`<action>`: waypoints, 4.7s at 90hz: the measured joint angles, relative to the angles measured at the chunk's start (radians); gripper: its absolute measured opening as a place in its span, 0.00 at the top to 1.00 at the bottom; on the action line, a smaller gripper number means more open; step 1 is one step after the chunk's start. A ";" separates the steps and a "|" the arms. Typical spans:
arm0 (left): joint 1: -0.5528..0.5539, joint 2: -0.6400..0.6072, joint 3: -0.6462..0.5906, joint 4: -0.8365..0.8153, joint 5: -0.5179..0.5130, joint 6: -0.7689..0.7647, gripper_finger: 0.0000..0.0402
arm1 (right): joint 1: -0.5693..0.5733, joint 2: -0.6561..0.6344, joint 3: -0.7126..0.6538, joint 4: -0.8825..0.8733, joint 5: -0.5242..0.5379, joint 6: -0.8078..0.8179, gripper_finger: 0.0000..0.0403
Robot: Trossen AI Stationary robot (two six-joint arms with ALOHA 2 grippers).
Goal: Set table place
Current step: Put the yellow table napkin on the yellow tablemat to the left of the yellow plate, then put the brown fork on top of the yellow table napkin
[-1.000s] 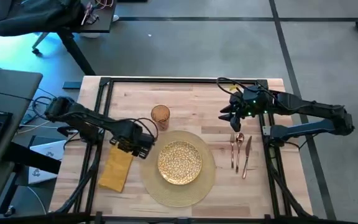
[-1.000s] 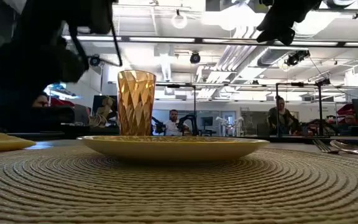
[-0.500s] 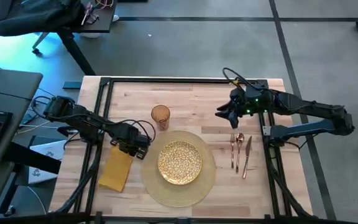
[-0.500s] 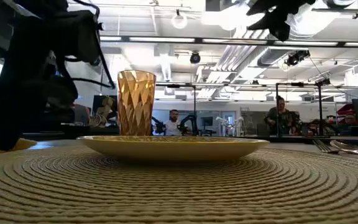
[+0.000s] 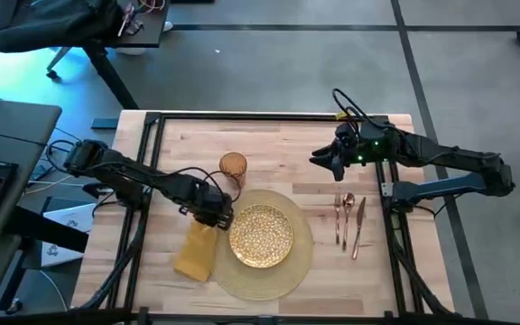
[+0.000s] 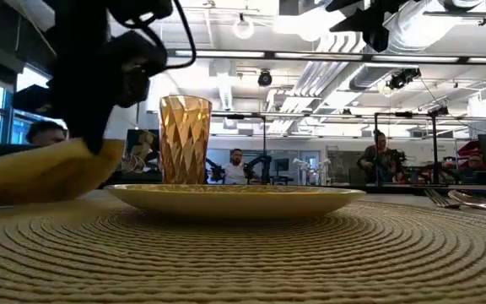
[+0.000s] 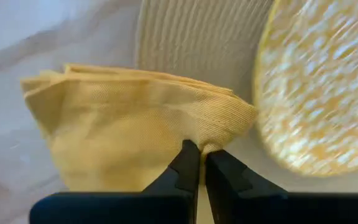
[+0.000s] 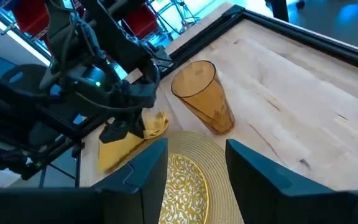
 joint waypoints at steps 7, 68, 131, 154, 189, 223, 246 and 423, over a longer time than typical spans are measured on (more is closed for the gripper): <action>0.015 0.009 -0.017 0.066 -0.031 -0.034 1.00 | 0.000 0.000 0.000 0.001 0.000 0.000 0.64; 0.007 -0.011 -0.069 0.226 0.000 -0.127 0.72 | 0.000 0.000 0.000 -0.014 -0.020 -0.033 0.64; -0.440 0.130 -0.088 0.406 0.005 -0.607 0.92 | 0.000 0.000 0.000 -0.022 -0.027 -0.124 0.64; -0.448 0.090 -0.028 0.407 -0.161 -0.725 0.96 | 0.000 0.000 0.000 -0.072 -0.036 -0.174 0.64; -0.358 -0.087 0.172 0.081 -0.218 -0.354 1.00 | 0.001 0.072 -0.201 -0.512 -0.285 0.216 0.64; -0.183 -0.269 0.173 -0.079 -0.247 0.005 0.93 | 0.173 0.096 -0.387 -0.414 -0.118 0.642 0.64; -0.106 -0.398 0.173 -0.132 -0.247 0.152 0.84 | 0.270 0.263 -0.388 -0.313 -0.045 0.818 0.64; -0.167 -0.581 0.173 -0.240 -0.219 0.440 0.80 | 0.441 1.191 0.768 0.063 0.146 1.023 1.00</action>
